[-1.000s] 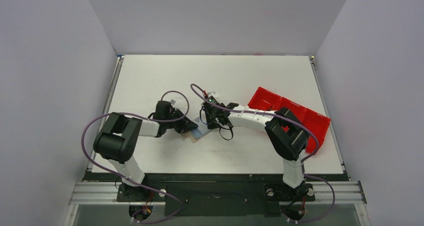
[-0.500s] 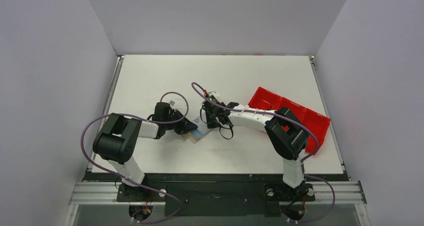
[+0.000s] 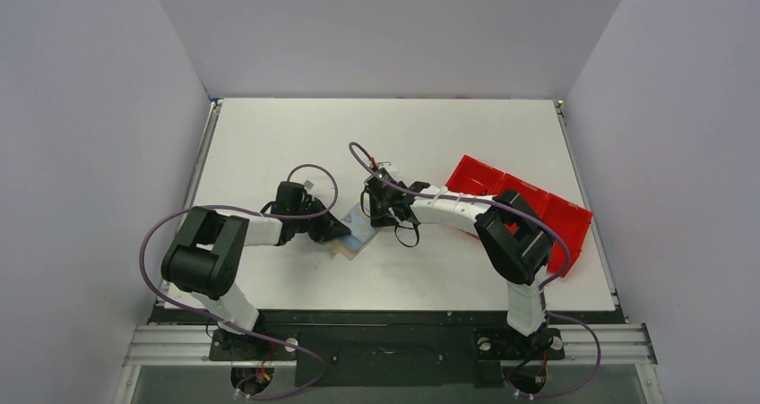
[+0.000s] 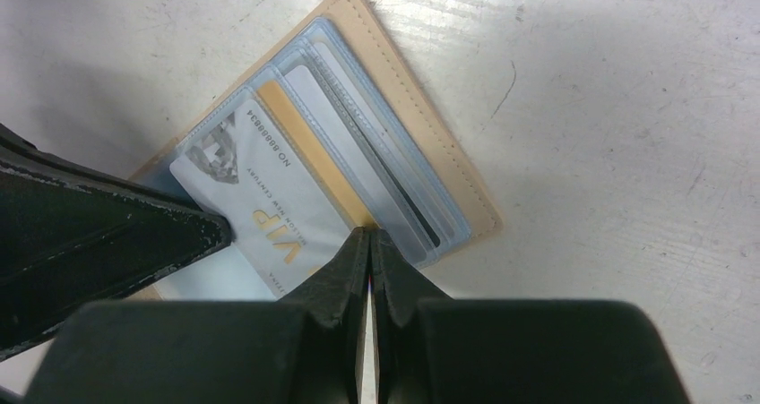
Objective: Take the credit cards out of the card holder
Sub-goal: Remove the credit card from the card holder.
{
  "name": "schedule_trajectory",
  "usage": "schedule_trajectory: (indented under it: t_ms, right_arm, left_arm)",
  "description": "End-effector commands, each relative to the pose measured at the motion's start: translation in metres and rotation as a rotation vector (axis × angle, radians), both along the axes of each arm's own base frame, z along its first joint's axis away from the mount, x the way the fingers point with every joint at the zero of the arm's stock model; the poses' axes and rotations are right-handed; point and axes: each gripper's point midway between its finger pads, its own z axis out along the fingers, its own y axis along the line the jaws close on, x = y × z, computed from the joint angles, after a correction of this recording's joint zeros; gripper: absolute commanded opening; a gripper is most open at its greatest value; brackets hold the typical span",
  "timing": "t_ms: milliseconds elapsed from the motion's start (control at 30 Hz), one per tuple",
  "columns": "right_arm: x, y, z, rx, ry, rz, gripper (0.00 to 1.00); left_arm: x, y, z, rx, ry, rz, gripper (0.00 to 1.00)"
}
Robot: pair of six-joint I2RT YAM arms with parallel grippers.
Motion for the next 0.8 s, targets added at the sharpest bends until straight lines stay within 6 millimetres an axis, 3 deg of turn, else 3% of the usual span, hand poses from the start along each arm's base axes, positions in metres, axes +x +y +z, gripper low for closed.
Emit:
schedule_trajectory:
  t_ms: [0,400,767]
  right_arm:
    - [-0.002,-0.034,-0.032,-0.112,0.046,-0.064,0.00]
    - [-0.002,-0.032,-0.030,-0.104,0.045,-0.054,0.00]
    - [-0.005,-0.020,-0.001,-0.058,-0.009,-0.009,0.00]
  left_arm:
    - [0.004,0.019,-0.006,0.119,-0.022,0.009,0.00]
    - [0.007,0.027,-0.009,0.178,-0.010,-0.004,0.00]
    - [0.024,0.031,-0.006,0.268,-0.018,-0.067,0.00]
